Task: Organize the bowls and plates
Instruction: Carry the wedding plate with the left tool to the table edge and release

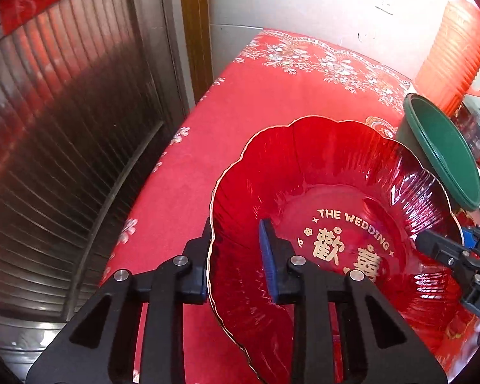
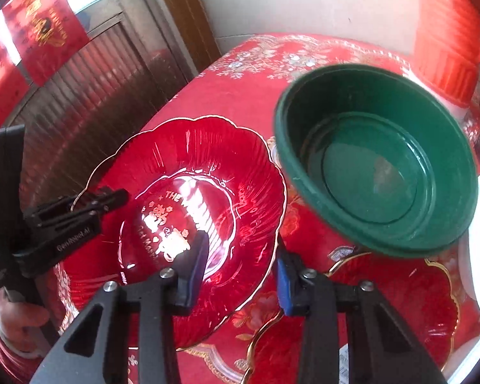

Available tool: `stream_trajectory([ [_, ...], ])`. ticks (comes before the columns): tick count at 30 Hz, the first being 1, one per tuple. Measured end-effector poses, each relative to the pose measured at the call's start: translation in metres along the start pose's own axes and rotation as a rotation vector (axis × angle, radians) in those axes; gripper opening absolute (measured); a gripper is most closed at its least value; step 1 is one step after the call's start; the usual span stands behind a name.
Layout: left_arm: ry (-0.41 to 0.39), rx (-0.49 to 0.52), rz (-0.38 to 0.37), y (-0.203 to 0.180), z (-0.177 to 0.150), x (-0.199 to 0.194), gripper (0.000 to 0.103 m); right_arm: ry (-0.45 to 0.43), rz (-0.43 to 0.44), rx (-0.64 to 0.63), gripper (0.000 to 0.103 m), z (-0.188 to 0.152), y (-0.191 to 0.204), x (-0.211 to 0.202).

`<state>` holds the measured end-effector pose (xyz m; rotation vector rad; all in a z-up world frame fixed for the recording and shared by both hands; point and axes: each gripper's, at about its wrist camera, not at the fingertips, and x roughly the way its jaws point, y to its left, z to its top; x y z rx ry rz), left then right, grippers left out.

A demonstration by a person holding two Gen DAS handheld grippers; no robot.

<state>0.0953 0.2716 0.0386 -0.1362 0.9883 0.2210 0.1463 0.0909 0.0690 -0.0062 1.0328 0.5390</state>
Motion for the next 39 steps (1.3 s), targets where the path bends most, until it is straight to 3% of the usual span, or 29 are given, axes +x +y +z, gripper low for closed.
stream_trajectory([
  [4,-0.012,-0.003,0.006,0.007,-0.016,-0.015,0.026,-0.016,-0.039,-0.073,0.041,-0.013,0.021,-0.012],
  [19,-0.068,-0.046,0.002,0.054,-0.102,-0.091,0.026,-0.051,0.007,-0.216,0.043,-0.082,0.083,-0.051],
  [27,-0.047,-0.093,0.016,0.068,-0.145,-0.091,0.026,-0.007,0.021,-0.246,0.043,-0.114,0.108,-0.043],
  [37,-0.089,-0.149,0.047,0.077,-0.162,-0.087,0.026,0.052,0.081,-0.228,0.043,-0.136,0.113,-0.034],
  [39,-0.112,-0.153,0.057,0.080,-0.162,-0.088,0.030,0.052,0.092,-0.222,0.043,-0.137,0.114,-0.034],
])
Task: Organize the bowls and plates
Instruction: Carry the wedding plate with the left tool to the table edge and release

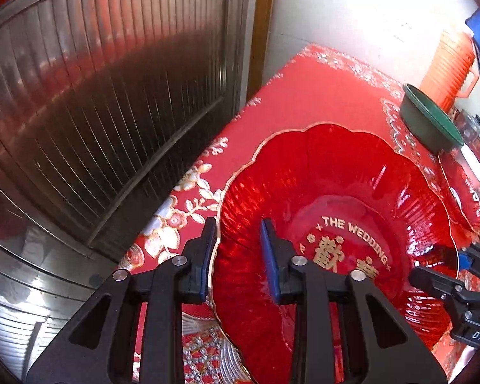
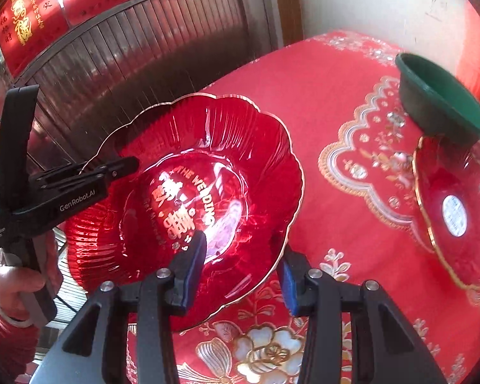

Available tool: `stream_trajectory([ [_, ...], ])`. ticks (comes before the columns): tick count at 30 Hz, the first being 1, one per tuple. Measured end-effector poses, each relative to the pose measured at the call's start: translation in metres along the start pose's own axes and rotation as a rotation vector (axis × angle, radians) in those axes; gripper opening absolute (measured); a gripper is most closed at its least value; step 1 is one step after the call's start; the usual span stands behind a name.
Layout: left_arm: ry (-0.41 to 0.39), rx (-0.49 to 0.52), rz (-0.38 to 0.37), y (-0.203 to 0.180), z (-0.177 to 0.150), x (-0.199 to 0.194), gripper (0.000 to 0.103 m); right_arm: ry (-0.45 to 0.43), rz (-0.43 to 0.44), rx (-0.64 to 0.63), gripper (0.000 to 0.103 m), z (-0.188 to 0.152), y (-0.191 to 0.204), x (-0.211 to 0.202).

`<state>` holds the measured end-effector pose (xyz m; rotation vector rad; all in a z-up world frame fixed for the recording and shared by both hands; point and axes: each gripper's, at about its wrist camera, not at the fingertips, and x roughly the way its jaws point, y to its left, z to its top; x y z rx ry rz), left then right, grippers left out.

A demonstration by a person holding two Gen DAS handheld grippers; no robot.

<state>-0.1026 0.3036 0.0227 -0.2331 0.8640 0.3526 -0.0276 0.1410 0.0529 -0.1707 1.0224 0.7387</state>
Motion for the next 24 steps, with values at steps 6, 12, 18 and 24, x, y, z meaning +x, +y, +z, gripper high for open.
stream_trajectory([
  [6,-0.039,-0.005,0.013,0.007,-0.003,-0.006,0.058,-0.012,-0.014,0.010,0.051,0.002,-0.001,-0.006],
  [12,-0.042,0.001,0.052,0.015,-0.001,-0.009,0.061,-0.018,-0.017,0.025,0.060,0.002,-0.005,-0.011],
  [18,-0.051,0.010,0.071,0.018,-0.001,-0.014,0.061,-0.032,-0.037,0.024,0.066,0.002,-0.005,-0.016],
  [24,-0.066,0.009,0.076,0.019,-0.001,-0.023,0.061,-0.041,-0.044,0.025,0.070,0.000,-0.009,-0.022],
])
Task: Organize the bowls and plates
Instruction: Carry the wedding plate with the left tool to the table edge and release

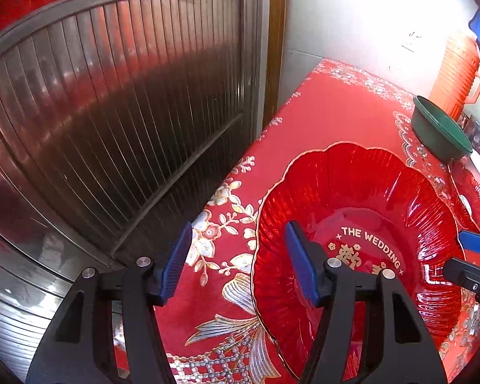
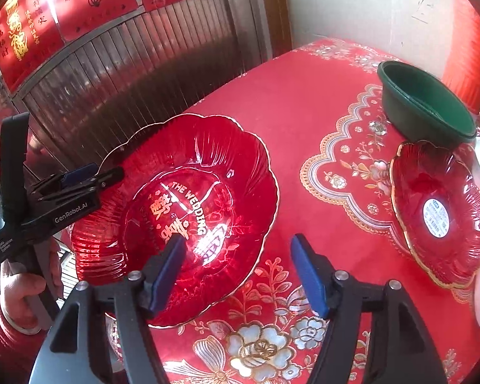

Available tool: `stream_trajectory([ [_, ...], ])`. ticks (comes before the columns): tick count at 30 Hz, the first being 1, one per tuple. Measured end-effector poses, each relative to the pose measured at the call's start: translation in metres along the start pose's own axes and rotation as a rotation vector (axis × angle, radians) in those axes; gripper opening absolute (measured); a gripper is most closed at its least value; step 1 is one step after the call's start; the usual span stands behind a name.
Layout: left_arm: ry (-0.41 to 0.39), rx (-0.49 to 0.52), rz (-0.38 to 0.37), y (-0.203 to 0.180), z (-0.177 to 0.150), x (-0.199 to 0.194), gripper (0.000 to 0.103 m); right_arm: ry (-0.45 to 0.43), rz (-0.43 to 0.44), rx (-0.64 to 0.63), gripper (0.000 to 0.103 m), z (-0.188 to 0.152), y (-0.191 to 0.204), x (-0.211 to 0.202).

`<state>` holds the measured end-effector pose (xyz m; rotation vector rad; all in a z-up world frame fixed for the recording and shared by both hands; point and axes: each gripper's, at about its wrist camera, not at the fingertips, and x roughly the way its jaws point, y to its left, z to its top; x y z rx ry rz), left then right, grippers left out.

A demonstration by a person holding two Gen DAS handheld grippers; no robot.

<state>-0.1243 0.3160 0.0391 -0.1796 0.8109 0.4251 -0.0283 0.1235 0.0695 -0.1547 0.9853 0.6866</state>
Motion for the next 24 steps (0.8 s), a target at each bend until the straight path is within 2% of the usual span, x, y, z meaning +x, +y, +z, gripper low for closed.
stream_trajectory([
  [8,-0.061,0.013,0.012,-0.004,0.005,-0.024,0.061,-0.006,0.007,0.025,0.072,0.002,-0.007,-0.005],
  [11,-0.076,0.018,0.002,-0.009,0.008,-0.030,0.065,-0.004,0.016,0.038,0.072,0.002,-0.012,-0.006],
  [24,-0.117,0.094,-0.128,-0.064,0.027,-0.048,0.065,-0.035,-0.005,0.106,0.074,-0.008,-0.043,-0.028],
])
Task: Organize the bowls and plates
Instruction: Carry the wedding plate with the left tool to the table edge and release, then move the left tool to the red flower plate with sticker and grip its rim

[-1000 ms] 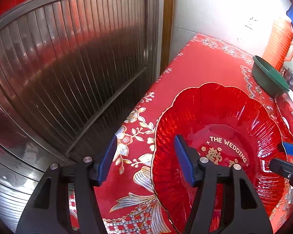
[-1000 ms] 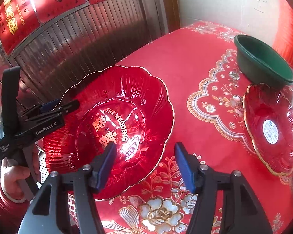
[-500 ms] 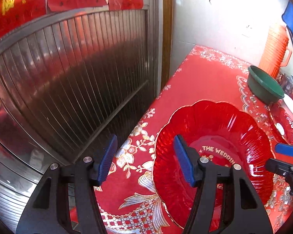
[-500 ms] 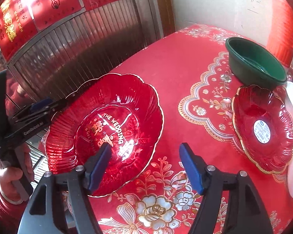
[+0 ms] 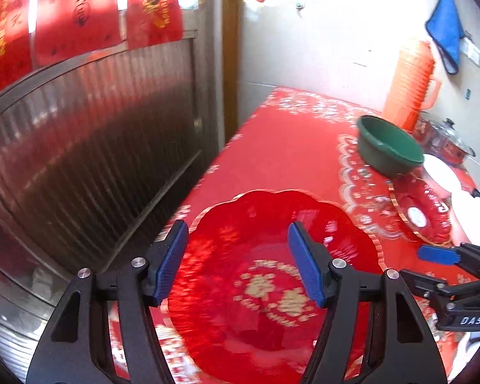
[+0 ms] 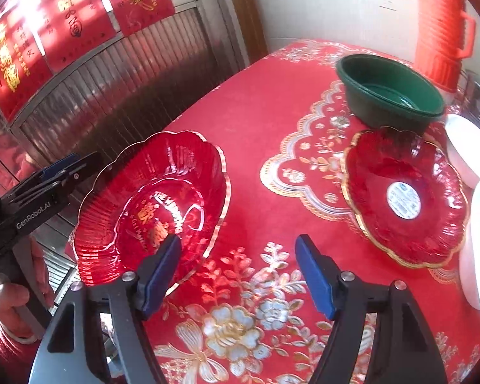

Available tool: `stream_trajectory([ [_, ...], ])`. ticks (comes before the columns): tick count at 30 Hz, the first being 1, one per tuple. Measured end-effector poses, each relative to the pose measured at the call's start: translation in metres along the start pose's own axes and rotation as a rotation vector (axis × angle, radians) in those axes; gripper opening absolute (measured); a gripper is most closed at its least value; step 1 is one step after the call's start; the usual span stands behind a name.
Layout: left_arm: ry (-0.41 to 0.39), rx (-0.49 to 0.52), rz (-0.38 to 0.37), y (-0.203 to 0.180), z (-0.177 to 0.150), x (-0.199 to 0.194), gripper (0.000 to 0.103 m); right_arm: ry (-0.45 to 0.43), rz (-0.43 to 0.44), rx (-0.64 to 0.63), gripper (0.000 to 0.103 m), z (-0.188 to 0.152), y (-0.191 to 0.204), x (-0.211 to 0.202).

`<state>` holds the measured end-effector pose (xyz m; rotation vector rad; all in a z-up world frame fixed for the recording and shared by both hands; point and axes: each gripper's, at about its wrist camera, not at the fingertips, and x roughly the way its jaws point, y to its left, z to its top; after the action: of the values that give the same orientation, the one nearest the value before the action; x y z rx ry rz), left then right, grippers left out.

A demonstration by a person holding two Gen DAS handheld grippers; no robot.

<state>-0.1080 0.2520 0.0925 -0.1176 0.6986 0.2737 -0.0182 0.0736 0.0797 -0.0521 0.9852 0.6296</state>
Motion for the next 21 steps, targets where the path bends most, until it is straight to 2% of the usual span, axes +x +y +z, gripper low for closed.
stream_trajectory([
  [7,0.002,0.043,-0.079,-0.041,0.008,0.005,0.065,-0.025,-0.024,0.070,0.078,-0.008,-0.029,-0.016],
  [21,0.042,0.117,-0.194,-0.118,0.020,0.025,0.066,-0.052,-0.061,0.219,0.078,-0.033,-0.094,-0.039],
])
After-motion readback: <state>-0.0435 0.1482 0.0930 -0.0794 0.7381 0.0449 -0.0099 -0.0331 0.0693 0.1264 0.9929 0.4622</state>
